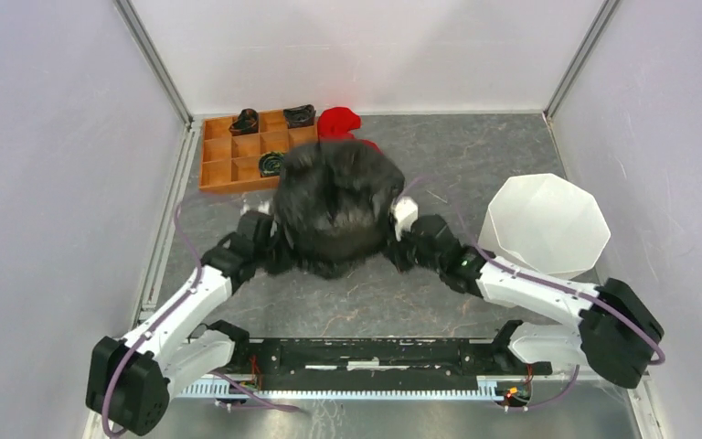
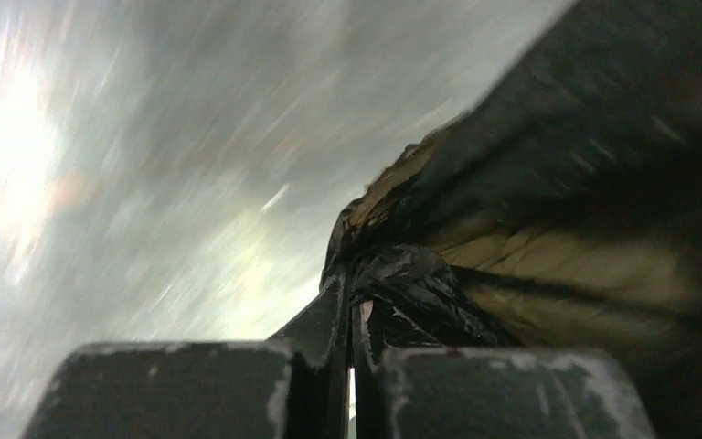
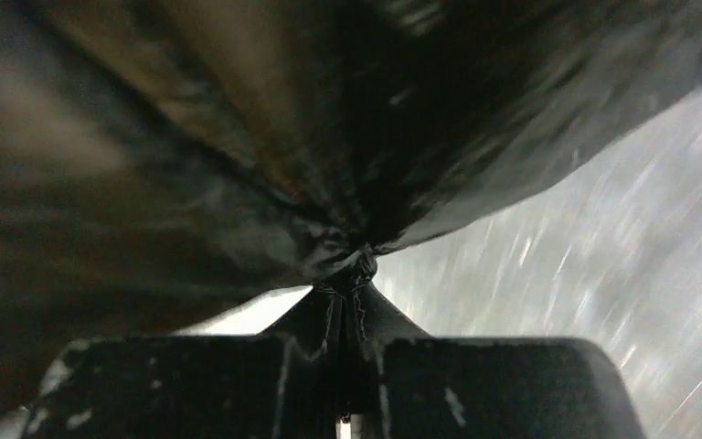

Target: Put the trash bags into the trash bin

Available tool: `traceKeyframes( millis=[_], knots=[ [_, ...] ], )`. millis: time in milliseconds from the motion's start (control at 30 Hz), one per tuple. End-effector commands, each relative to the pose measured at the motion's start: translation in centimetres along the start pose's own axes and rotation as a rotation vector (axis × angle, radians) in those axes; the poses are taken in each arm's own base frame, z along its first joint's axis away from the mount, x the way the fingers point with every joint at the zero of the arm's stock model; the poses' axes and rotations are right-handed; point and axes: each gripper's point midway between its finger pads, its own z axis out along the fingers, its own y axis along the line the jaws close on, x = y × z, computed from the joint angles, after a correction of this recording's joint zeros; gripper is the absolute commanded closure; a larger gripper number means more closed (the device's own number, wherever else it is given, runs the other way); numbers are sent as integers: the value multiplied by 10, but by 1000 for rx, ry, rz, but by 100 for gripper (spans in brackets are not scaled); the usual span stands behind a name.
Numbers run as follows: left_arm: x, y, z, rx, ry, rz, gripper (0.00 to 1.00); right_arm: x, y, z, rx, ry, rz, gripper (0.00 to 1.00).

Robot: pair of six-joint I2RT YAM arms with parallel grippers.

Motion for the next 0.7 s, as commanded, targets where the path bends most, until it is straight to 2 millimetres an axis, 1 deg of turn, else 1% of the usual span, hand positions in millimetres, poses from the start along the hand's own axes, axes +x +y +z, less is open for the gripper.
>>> traceKeyframes(
  millis=[0, 33, 67, 100, 133, 167, 200, 233, 267, 300, 333, 367, 400, 467, 533, 567, 600, 667],
  knots=[
    [2, -13, -33, 79, -42, -61, 98, -1, 38, -12, -119, -20, 38, 100],
    [-12, -27, -42, 105, -70, -44, 98, -20, 39, -13, -103, -43, 9, 100],
    [-29, -45, -53, 138, -97, -9, 98, -48, 41, -15, -97, -72, -35, 100],
    [-47, -64, -64, 171, -121, 23, 98, -79, 37, -19, -52, -105, -78, 100],
    [-69, -86, -80, 210, -160, 60, 98, -100, 36, -23, -32, -116, -111, 100],
    [-92, -110, -100, 252, -205, 94, 98, -133, 38, -32, -18, -163, -136, 100],
    [-110, -130, -120, 291, -247, 122, 98, -157, 42, -41, -17, -198, -154, 100],
    [-129, -152, -143, 346, -302, 147, 98, -186, 47, -55, -27, -255, -159, 100],
    [-142, -171, -166, 402, -351, 167, 98, -209, 54, -68, -46, -307, -160, 100],
    [-155, -192, -195, 472, -410, 189, 98, -224, 59, -82, -66, -355, -158, 100],
    [-159, -201, -211, 518, -443, 196, 98, -236, 64, -95, -88, -403, -148, 100],
    [-160, -206, -222, 548, -466, 193, 98, -240, 67, -103, -111, -434, -142, 100],
    [-159, -206, -224, 560, -477, 179, 98, -237, 68, -107, -125, -457, -129, 100],
    [-147, -181, -195, 489, -442, 122, 98, -209, 64, -100, -132, -446, -111, 100],
    [-119, -138, -143, 346, -335, 43, 98, -156, 49, -77, -88, -349, -76, 99],
    [-96, -112, -114, 271, -256, 10, 98, -116, 42, -61, -72, -261, -62, 100],
    [-71, -88, -89, 215, -176, -15, 98, -79, 38, -50, -72, -175, -35, 100],
    [-21, -53, -55, 168, -34, -55, 98, -16, 42, -36, -126, -46, 22, 100]
  ],
)
